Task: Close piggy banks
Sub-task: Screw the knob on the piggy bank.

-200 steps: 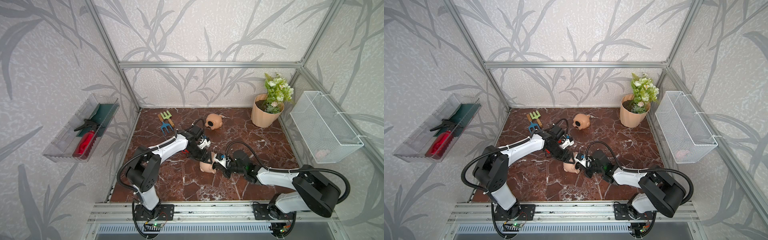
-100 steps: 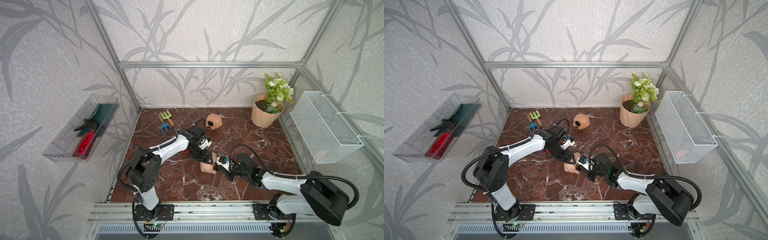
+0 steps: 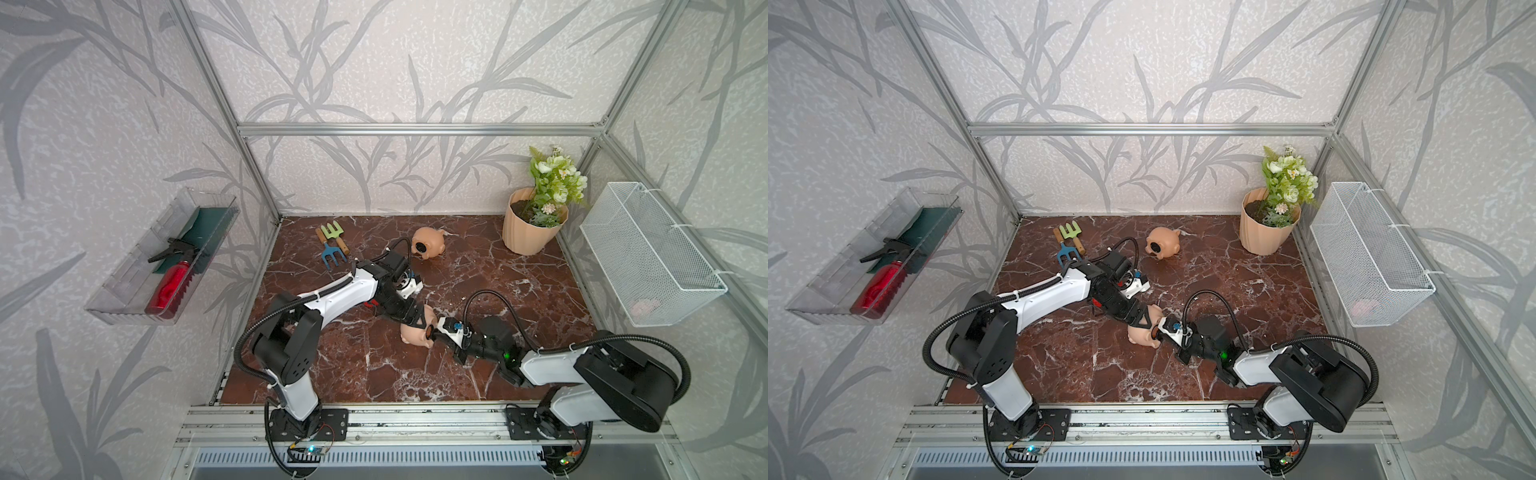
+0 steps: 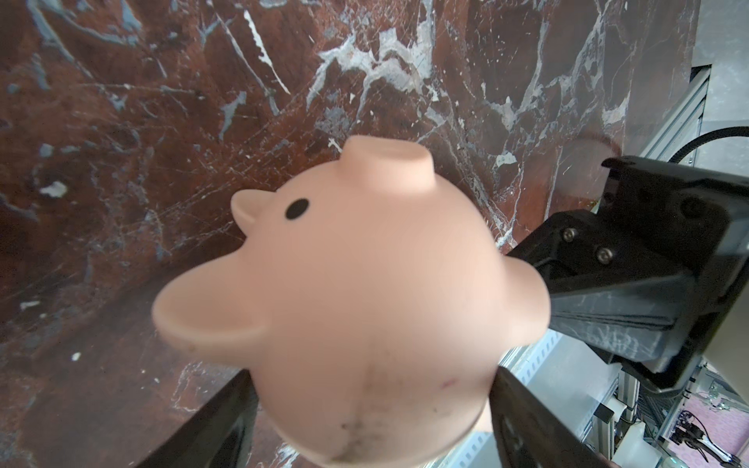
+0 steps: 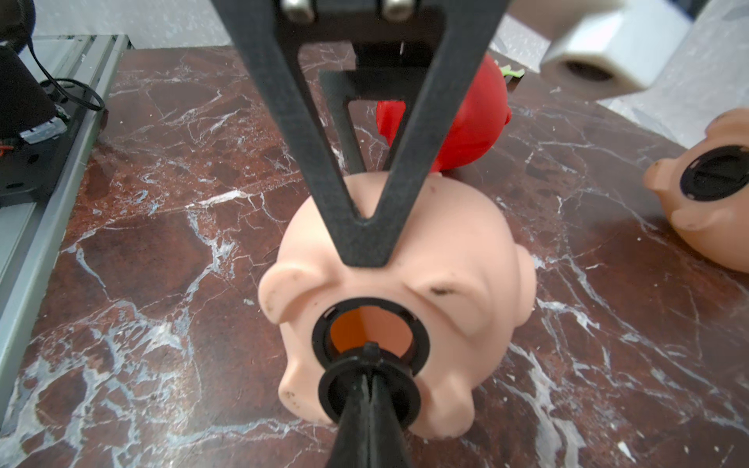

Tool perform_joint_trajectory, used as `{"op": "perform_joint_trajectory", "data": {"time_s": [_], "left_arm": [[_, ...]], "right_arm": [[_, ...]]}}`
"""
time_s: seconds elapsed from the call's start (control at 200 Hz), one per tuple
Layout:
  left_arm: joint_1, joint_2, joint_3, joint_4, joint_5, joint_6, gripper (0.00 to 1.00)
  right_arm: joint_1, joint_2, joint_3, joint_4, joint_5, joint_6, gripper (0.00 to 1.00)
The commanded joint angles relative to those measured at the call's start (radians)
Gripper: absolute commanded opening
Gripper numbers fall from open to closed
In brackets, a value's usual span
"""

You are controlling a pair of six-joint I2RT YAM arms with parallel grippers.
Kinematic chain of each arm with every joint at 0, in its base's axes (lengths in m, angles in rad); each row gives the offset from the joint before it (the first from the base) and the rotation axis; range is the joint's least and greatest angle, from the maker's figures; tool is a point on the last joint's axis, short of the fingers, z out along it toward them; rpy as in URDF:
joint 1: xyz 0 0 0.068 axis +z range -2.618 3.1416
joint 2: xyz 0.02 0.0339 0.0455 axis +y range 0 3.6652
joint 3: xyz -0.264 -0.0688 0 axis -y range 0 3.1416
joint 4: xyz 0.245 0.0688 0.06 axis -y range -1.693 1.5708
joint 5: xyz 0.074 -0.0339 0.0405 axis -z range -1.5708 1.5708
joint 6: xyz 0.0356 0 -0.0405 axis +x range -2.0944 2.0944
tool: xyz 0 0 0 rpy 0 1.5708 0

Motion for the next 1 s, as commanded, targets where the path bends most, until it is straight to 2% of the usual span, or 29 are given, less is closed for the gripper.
{"op": "perform_joint_trajectory", "data": {"time_s": [0.0,0.335,0.575,1.0], "left_arm": [[-0.001,0.027,-0.011,-0.022,-0.043,0.012,0.84],[-0.002,0.029,-0.006,-0.029,-0.042,0.011,0.84],[-0.001,0.031,-0.006,-0.028,-0.039,0.011,0.84],[-0.001,0.033,-0.013,-0.026,-0.033,0.015,0.84]], "right_arm": [[0.0,0.034,-0.035,0.226,0.009,-0.017,0.0],[-0.012,0.124,-0.042,0.326,-0.023,-0.022,0.0],[-0.014,0.11,-0.015,0.233,-0.043,-0.039,0.0],[-0.014,0.131,0.004,0.227,-0.057,-0.051,0.0]]}}
